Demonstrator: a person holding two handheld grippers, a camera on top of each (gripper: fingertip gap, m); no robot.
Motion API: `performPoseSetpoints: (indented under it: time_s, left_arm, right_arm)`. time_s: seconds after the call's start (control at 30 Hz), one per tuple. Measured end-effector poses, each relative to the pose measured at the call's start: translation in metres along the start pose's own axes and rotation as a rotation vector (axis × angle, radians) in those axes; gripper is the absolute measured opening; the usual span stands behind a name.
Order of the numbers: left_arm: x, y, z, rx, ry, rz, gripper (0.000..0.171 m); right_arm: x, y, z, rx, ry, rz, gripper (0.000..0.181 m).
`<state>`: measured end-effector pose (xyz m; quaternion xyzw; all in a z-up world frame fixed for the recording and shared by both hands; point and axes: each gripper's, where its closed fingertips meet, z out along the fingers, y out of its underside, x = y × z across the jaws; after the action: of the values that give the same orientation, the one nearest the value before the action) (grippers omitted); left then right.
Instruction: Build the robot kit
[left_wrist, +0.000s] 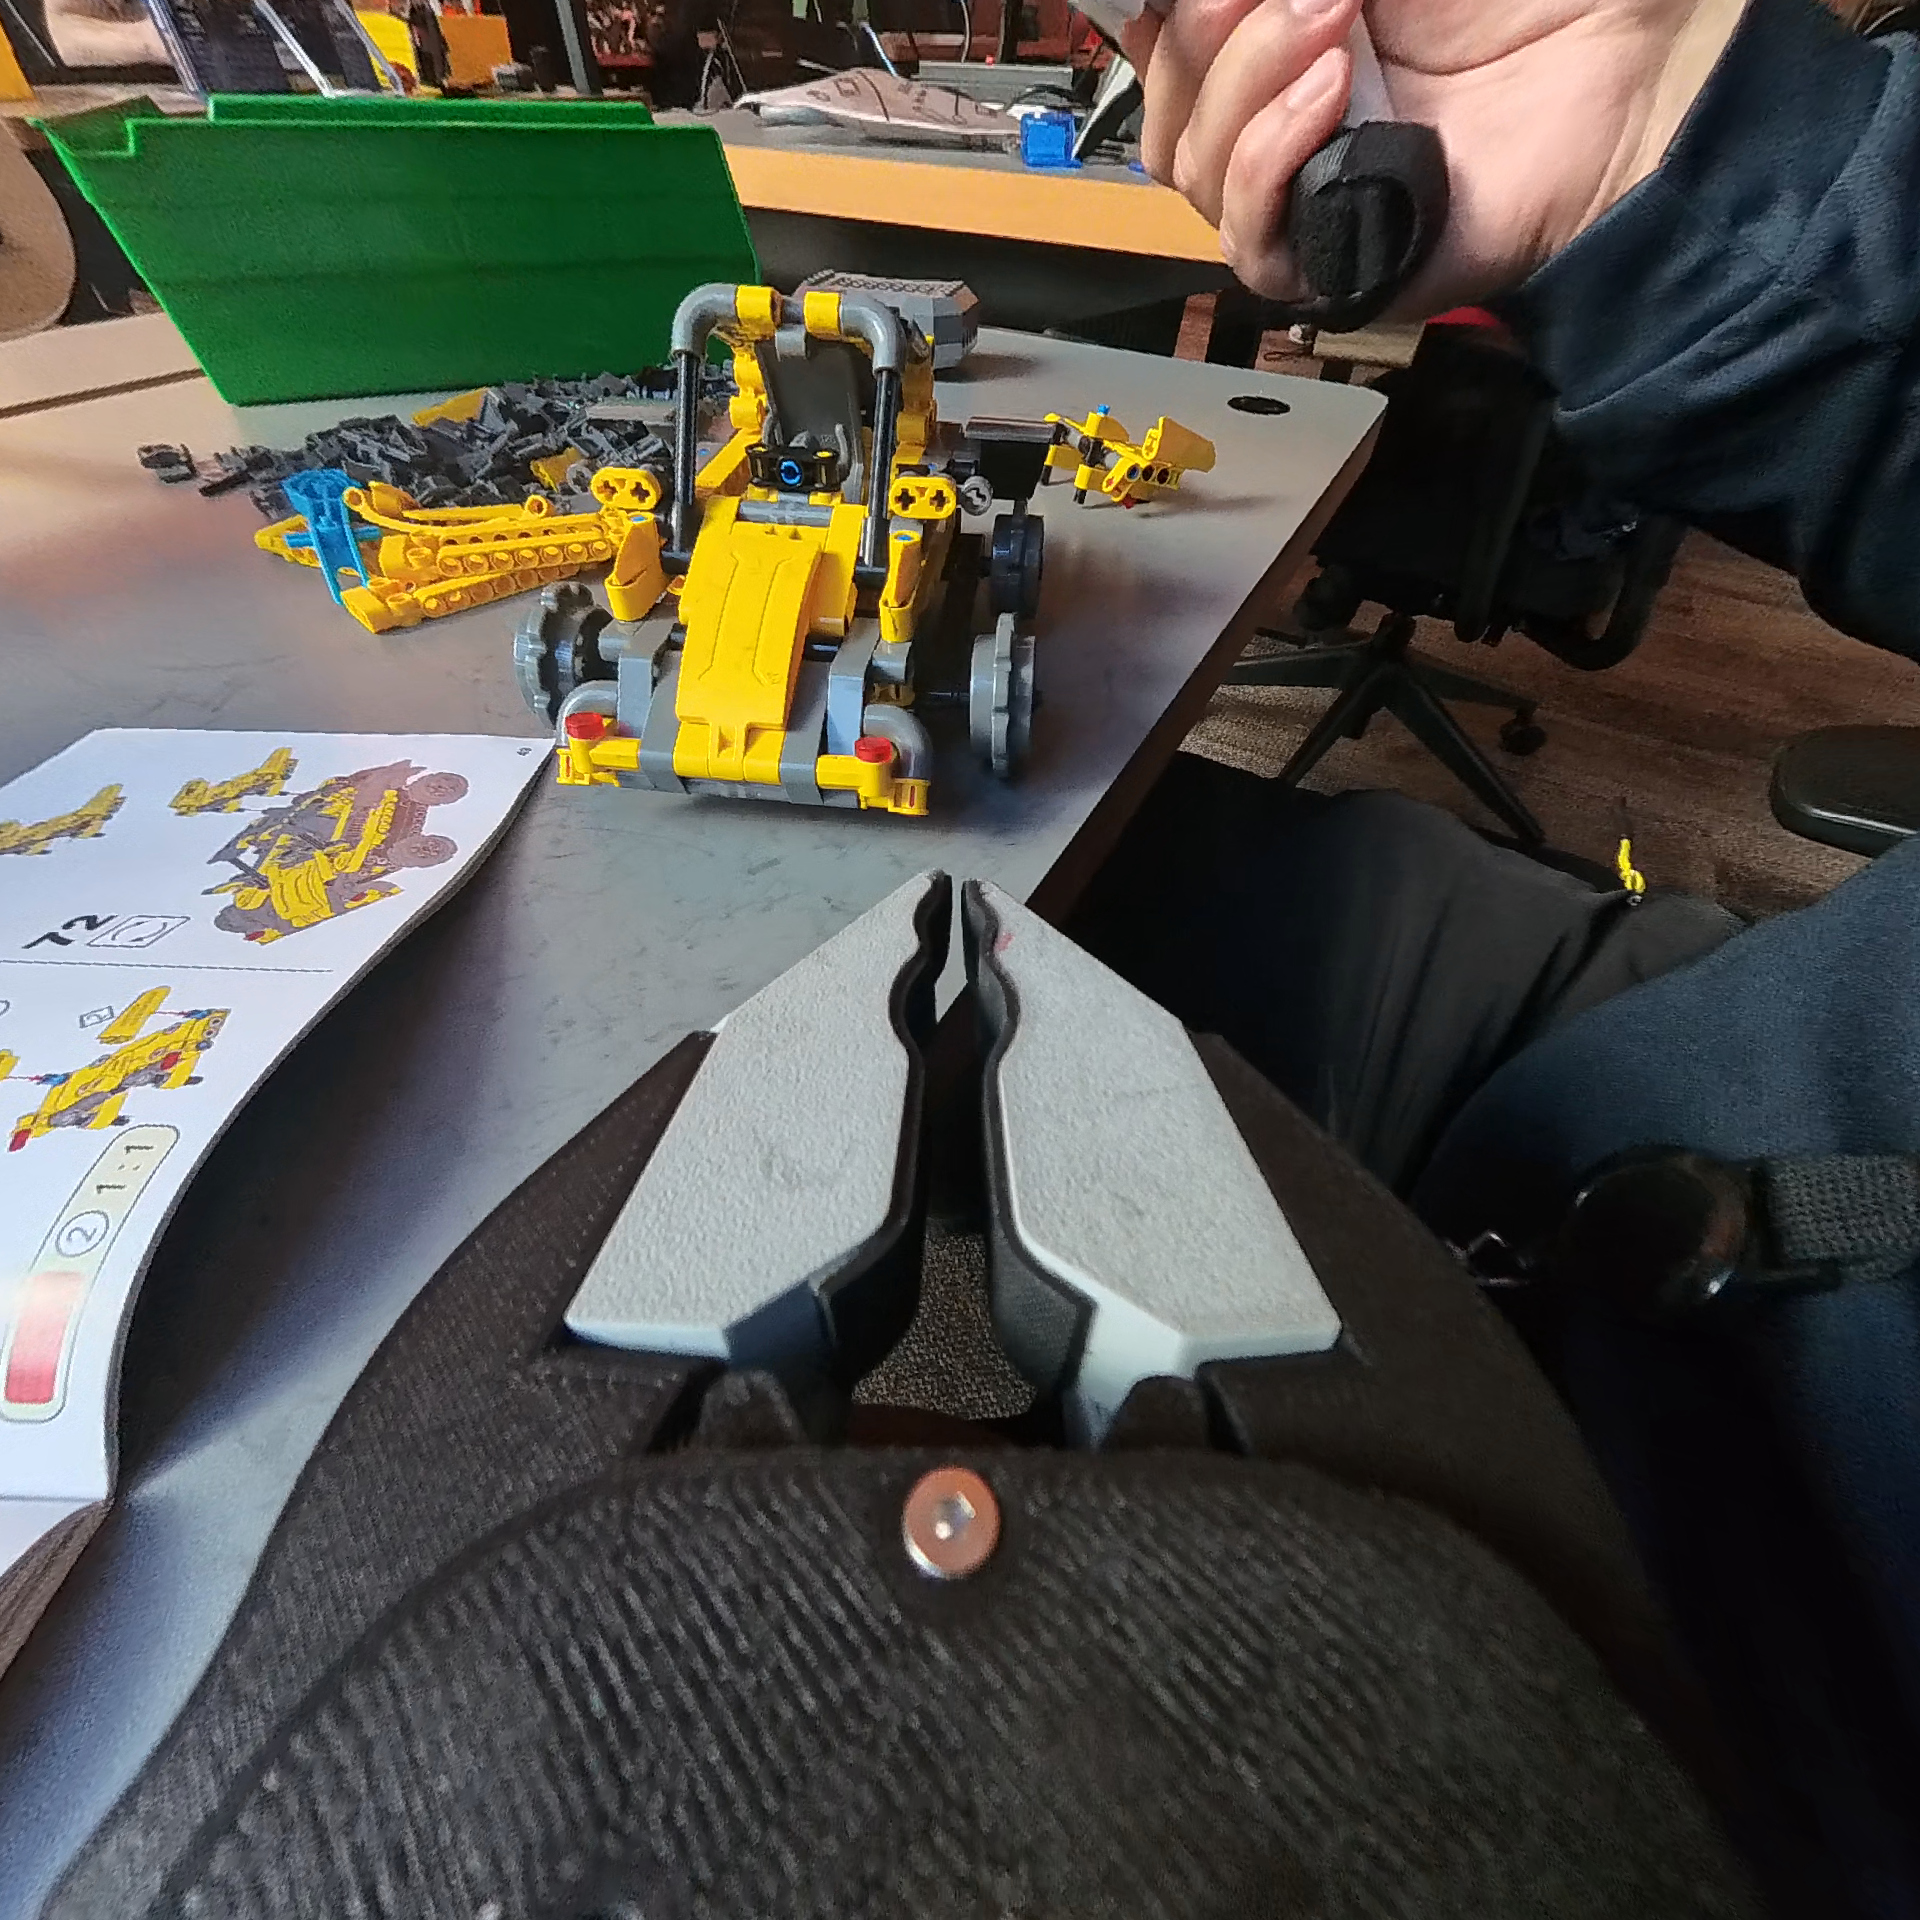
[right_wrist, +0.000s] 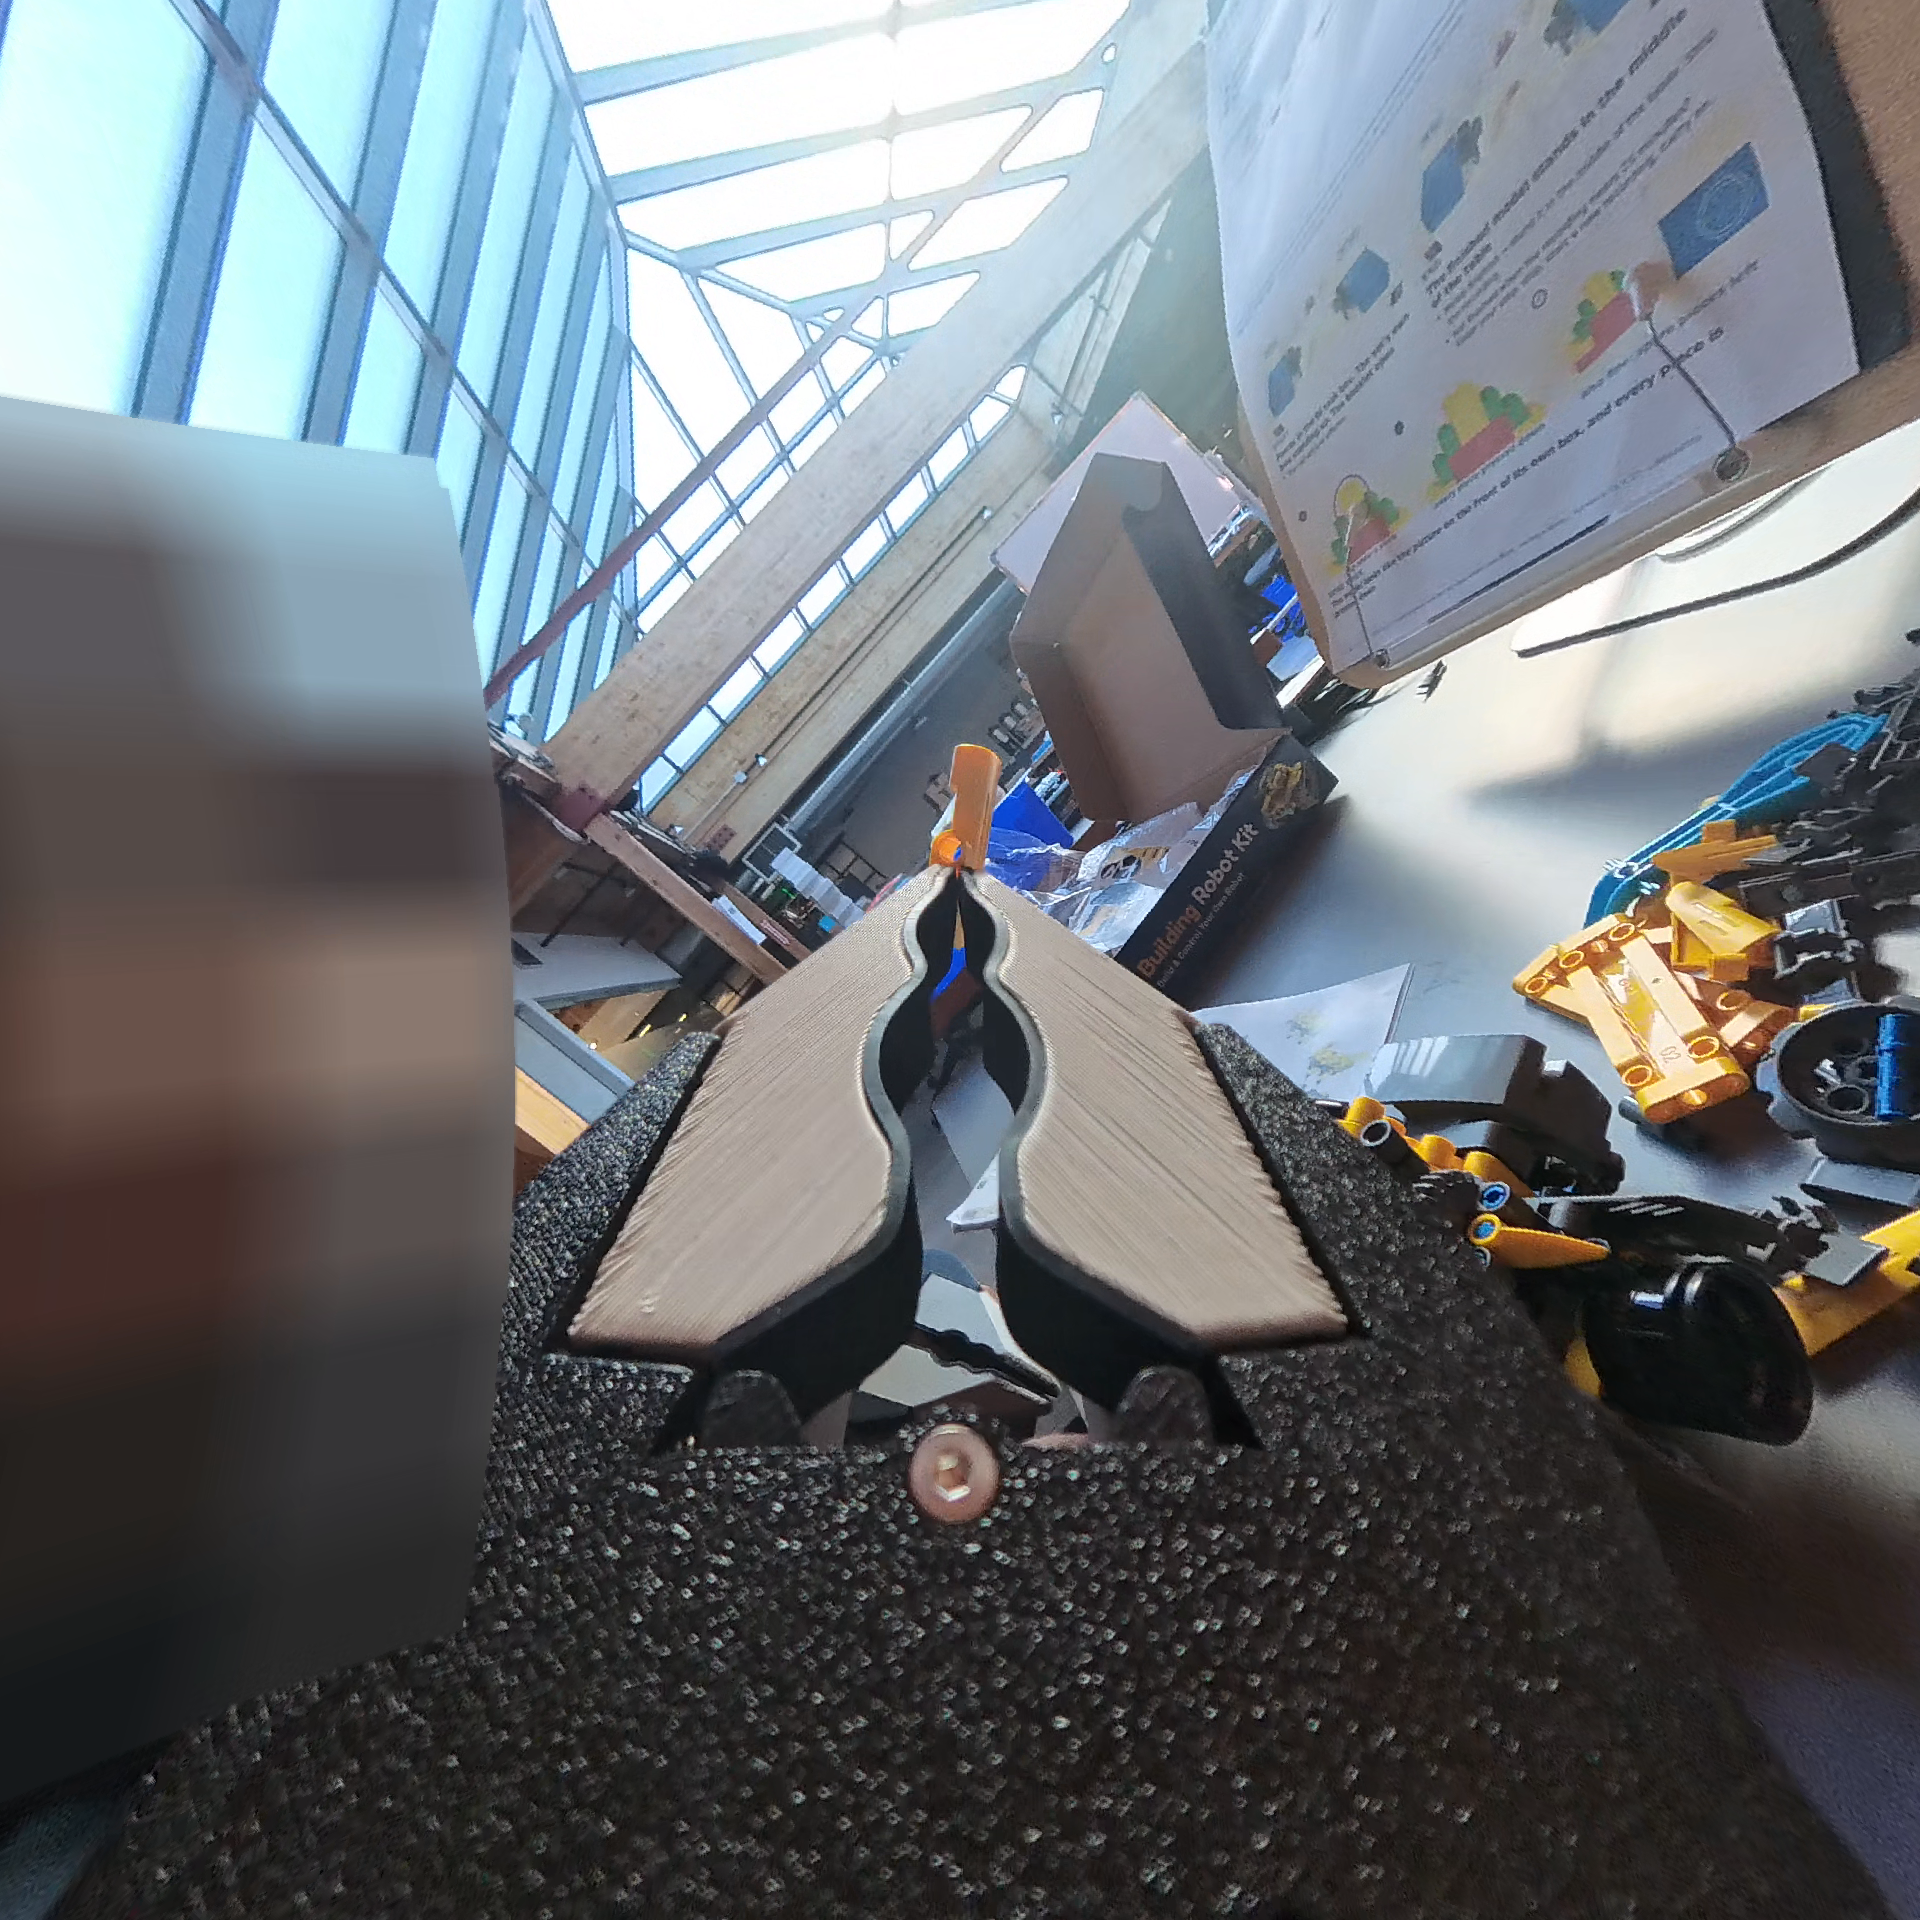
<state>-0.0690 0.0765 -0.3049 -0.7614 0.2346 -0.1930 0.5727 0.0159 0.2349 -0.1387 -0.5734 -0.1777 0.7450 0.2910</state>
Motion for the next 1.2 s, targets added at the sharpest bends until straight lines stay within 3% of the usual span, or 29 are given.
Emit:
performPoseSetpoints:
  time_s: [0.27,0.37,0.53,0.77,1.2]
  left_arm:
    - [-0.001,0.0,-0.001,-0.001,-0.005,0.004,0.0]
    - [0.0,0.001,-0.001,-0.005,-0.008,0.007,0.0]
    - [0.001,0.002,0.001,-0.01,-0.001,0.007,0.0]
    - [0.009,0.008,0.007,-0.034,0.024,0.009,0.0]
    - [0.023,0.011,0.01,-0.058,0.025,0.075,0.0]
  right_arm:
    - [0.005,0.006,0.0,-0.017,0.049,-0.025,0.0]
    - [0.005,-0.011,-0.016,0.016,0.112,-0.117,0.0]
    - [0.01,-0.043,-0.066,0.014,0.443,-0.585,0.0]
    - [0.036,-0.028,-0.12,-0.286,0.917,-1.273,0.0]
    - [0.03,0.015,-0.131,-0.588,1.027,-1.895,0.0]
